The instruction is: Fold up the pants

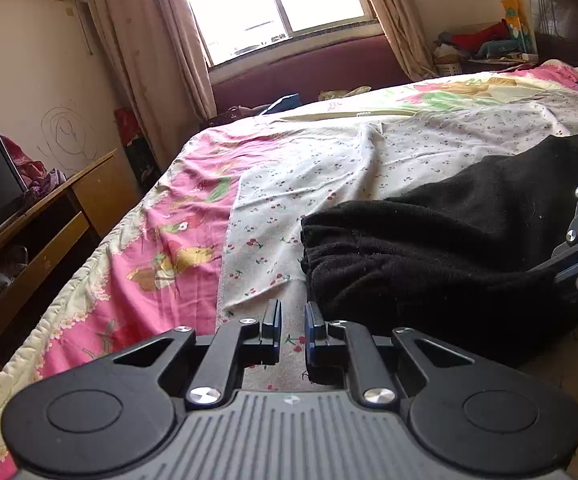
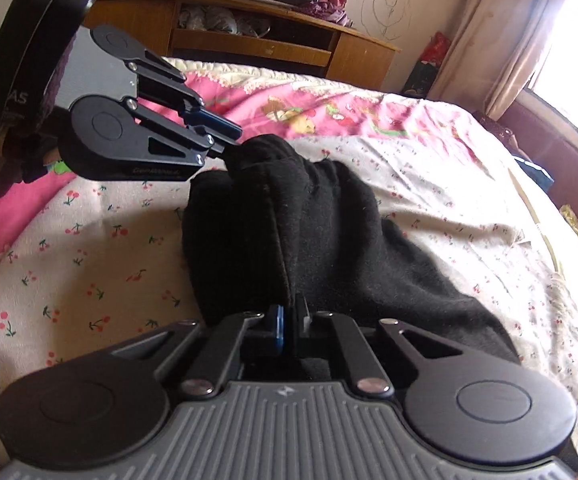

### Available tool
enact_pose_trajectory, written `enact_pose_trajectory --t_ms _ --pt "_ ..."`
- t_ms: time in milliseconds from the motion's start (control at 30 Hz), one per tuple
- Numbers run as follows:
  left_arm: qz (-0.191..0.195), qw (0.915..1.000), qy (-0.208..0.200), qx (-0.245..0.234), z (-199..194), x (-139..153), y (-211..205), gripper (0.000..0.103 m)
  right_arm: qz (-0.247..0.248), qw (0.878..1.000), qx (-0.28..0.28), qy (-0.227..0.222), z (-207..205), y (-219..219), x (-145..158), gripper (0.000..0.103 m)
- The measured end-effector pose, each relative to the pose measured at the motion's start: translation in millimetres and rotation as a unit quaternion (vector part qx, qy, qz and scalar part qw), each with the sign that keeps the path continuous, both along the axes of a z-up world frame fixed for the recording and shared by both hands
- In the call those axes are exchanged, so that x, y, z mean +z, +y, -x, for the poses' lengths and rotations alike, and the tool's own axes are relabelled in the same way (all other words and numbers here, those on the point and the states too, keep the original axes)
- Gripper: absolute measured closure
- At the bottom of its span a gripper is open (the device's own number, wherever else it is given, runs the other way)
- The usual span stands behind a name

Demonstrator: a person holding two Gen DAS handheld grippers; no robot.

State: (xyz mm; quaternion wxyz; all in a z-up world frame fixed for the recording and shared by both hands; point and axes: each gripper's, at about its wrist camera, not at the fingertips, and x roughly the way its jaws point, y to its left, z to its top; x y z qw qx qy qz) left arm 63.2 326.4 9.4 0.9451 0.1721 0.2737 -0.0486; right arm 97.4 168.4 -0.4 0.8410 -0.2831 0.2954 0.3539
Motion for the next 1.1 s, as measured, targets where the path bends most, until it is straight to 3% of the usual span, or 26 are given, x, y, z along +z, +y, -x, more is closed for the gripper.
enact_pose_trajectory --t_ms 100,267,333,433,500,567,633,733,867,933,1033,1100 --pt "-0.023 0.9995 -0.011 -0.020 15.0 -3.2 -4.7 0.074 0.024 1.000 0.001 -0.014 11.9 4.8 -15.0 0.098" --pt "-0.060 0.9959 -0.030 -0.061 34.6 4.8 -11.6 0.049 0.005 1.000 -0.008 -0.013 8.8 -5.1 -0.6 0.098" --pt "-0.079 0.9910 -0.040 -0.101 42.4 8.1 -24.3 0.037 -0.003 1.000 -0.014 -0.011 5.7 -2.9 4.1 0.098" --pt "-0.146 0.9745 -0.072 -0.154 45.9 -0.1 -49.4 0.020 -0.013 1.000 -0.024 0.002 0.8 -2.1 11.1 0.098" --pt "-0.186 0.9645 -0.076 -0.171 37.1 -9.6 -64.3 0.020 -0.013 1.000 -0.022 0.005 1.5 -3.6 13.8 0.098" --pt "-0.193 0.9644 -0.066 -0.169 22.6 -13.7 -70.9 0.024 -0.012 1.000 -0.019 0.004 2.2 -3.7 17.1 0.098" --pt "-0.187 0.9681 -0.061 -0.155 11.2 -11.3 -69.3 0.052 -0.010 1.000 -0.014 -0.001 5.7 -3.4 19.5 0.098" --pt "-0.142 0.9773 -0.052 -0.148 6.1 5.9 -54.3 0.061 -0.008 1.000 -0.005 -0.006 10.2 -2.5 25.1 0.098" --pt "-0.167 0.9740 -0.073 -0.135 15.6 11.2 -49.3 0.068 -0.016 1.000 0.010 -0.006 15.8 6.5 32.3 0.098" --pt "-0.176 0.9745 -0.058 -0.126 16.2 -1.0 -46.9 0.069 -0.022 0.999 0.021 -0.009 19.9 13.4 31.4 0.098" --pt "-0.188 0.9728 -0.022 -0.133 14.0 -26.8 -47.4 0.066 0.005 1.000 0.024 0.004 18.6 24.4 2.8 0.098" --pt "-0.207 0.9668 -0.019 -0.148 19.2 -35.2 -53.4 0.062 0.034 0.999 0.029 0.007 16.8 26.8 -18.0 0.097"
